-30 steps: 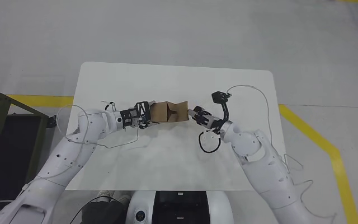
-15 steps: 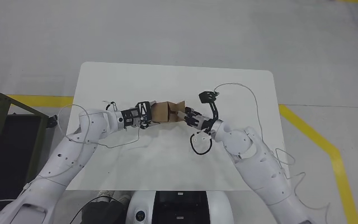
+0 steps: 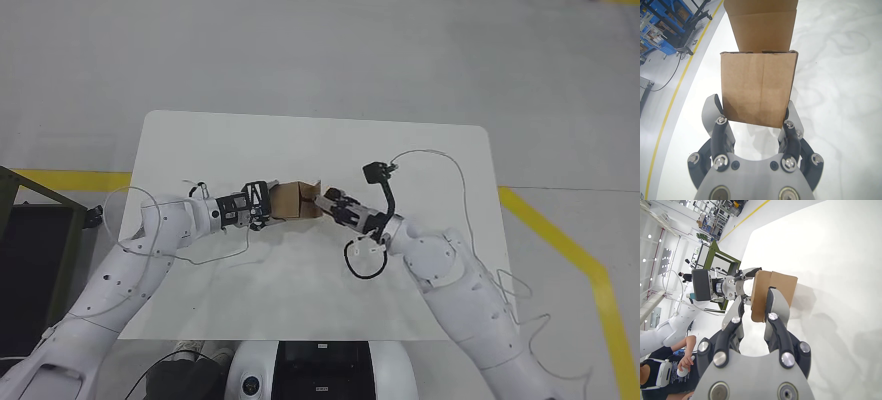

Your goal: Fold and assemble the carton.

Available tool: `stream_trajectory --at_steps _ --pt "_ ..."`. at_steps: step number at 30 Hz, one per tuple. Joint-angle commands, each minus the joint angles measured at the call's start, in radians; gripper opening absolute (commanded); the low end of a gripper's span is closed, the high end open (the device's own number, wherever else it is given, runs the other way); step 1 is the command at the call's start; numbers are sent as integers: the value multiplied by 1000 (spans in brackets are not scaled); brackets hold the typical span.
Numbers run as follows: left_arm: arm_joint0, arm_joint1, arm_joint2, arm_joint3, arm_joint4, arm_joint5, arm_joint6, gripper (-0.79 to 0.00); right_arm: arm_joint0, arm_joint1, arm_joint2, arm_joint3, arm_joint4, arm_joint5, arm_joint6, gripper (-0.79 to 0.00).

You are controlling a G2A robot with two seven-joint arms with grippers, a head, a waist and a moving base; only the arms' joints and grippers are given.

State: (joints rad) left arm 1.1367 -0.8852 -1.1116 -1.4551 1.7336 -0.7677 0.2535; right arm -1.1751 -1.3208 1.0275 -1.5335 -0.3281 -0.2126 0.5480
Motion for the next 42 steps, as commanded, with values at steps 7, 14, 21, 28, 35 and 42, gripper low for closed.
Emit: stream_trajectory --at_steps 7,14,21,28,35,42 --pt "3 0 -7 -2 1 0 -2 -566 33 -6 -35 1 -67 50 -12 -631" --pt "4 0 -9 -9 1 -4 -2 -566 52 -11 -70 -14 -136 102 -5 -640" --pt "6 -1 -10 -14 2 -6 -1 -566 69 -19 -110 -21 -190 147 -2 -677" --pt "8 -1 -13 -16 2 -11 4 -566 83 -28 -129 -13 -170 131 -15 -576" --pt "9 -1 -13 -16 3 -10 3 -570 68 -25 -98 2 -127 100 -31 -606" --pt "12 -2 -15 -15 3 -9 6 -570 62 -24 -81 13 -118 98 -37 -680"
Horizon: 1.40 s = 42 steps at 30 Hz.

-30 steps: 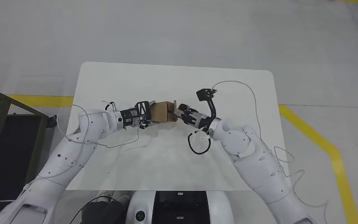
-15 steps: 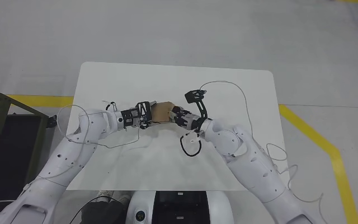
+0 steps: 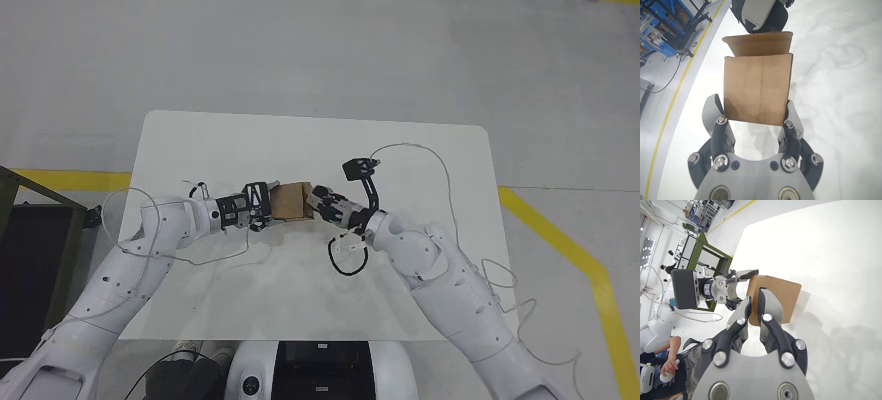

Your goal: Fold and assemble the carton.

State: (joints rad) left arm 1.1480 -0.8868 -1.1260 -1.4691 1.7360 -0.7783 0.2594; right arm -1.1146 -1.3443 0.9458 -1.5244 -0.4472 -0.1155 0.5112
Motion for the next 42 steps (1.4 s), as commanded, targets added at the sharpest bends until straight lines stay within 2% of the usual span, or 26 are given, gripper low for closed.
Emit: stream_trajectory --at_steps 1,7,12,16,23,24,26,30,33,35,42 --pt "1 0 -1 -1 3 3 0 -573 3 -1 0 5 1 1 -1 -680" --pt "4 1 -7 -2 4 4 2 -573 14 -4 -14 16 -22 16 5 -622" --pt "7 1 -9 -2 0 3 0 -573 21 -7 -25 22 -45 38 6 -668" --pt "7 1 -11 -2 0 2 1 -573 23 -8 -27 26 -52 42 7 -671" --pt "9 0 -13 -1 -4 -1 2 -576 27 -11 -33 31 -64 48 16 -653" --pt "8 0 -14 -1 -4 -1 3 -576 28 -11 -34 33 -65 49 17 -619" --pt "9 0 -15 0 -5 0 4 -576 30 -12 -36 35 -71 52 19 -606" --pt "10 1 -17 -1 -4 0 9 -579 33 -14 -33 43 -66 54 14 -665" --pt "12 1 -19 1 -4 0 13 -582 32 -14 -29 45 -67 53 12 -677" --pt "12 1 -20 0 -5 -1 12 -588 32 -14 -28 45 -69 55 13 -739" --pt "16 1 -23 -2 -5 1 20 -600 31 -15 -26 44 -79 65 15 -785"
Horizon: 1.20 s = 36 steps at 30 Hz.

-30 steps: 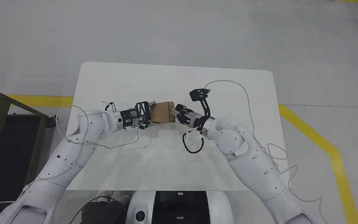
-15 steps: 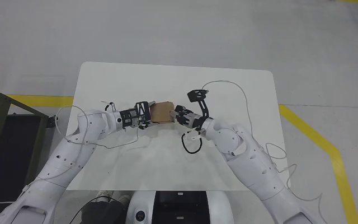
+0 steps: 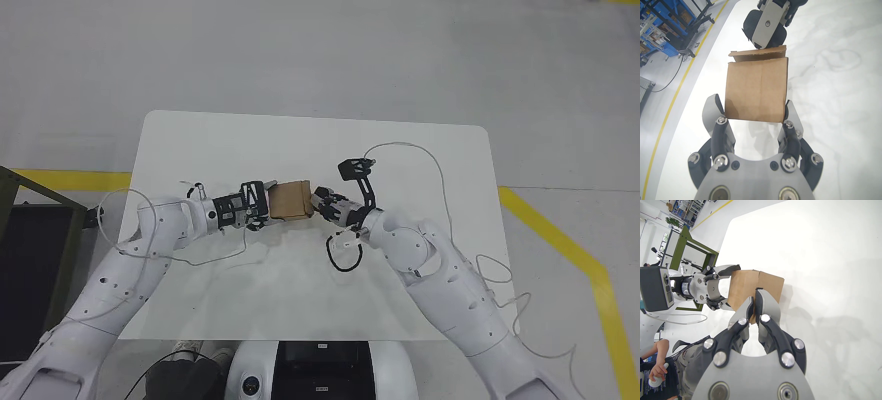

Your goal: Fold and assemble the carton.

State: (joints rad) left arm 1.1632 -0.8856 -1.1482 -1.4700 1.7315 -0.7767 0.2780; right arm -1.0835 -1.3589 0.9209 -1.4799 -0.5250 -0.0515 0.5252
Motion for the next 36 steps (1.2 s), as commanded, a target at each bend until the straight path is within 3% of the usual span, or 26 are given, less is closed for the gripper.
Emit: stream_trajectory --at_steps 1,7,8,10,19,36 --pt "1 0 -2 0 -1 0 2 -600 0 -1 -2 0 -1 2 2 -782" --pt "3 0 -3 4 1 -1 0 -616 7 -6 -14 12 6 -1 3 -702" --pt "2 0 -1 6 0 -3 -1 -637 9 -7 -15 16 5 -1 3 -702" --pt "-2 -1 4 13 -1 -10 -5 -785 11 -8 -17 26 6 -2 2 -699" --pt "-35 -10 47 43 32 -38 -22 -785 5 -10 -8 51 19 -8 -8 -683" --pt "-56 -14 55 47 29 -45 -35 -785 25 -18 -12 88 39 -32 3 -665"
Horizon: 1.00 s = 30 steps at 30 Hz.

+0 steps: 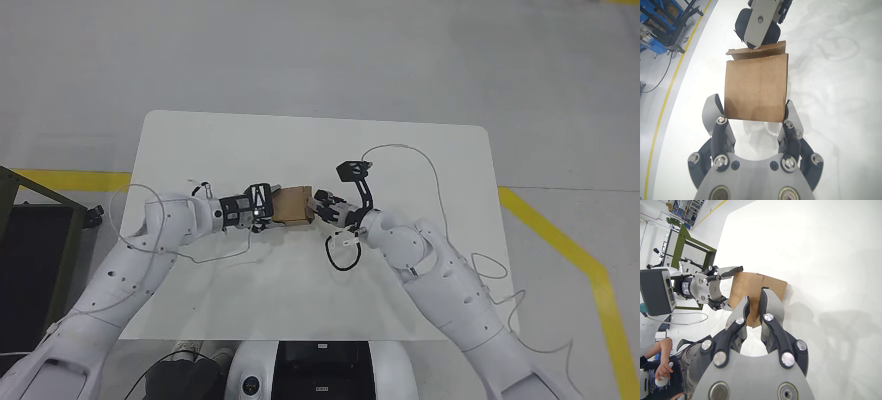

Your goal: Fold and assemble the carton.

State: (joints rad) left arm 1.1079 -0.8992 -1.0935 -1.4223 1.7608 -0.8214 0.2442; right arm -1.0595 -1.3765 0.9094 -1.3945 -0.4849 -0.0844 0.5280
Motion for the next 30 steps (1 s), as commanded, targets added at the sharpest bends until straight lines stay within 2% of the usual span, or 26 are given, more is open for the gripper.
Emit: stream_trajectory --at_steps 1,30 --pt "-1 0 1 -1 0 -1 -2 -785 2 -1 -1 4 -2 1 0 -662" --pt "3 0 -7 -3 -10 -1 -1 -785 36 -20 -36 43 -47 42 5 -671"
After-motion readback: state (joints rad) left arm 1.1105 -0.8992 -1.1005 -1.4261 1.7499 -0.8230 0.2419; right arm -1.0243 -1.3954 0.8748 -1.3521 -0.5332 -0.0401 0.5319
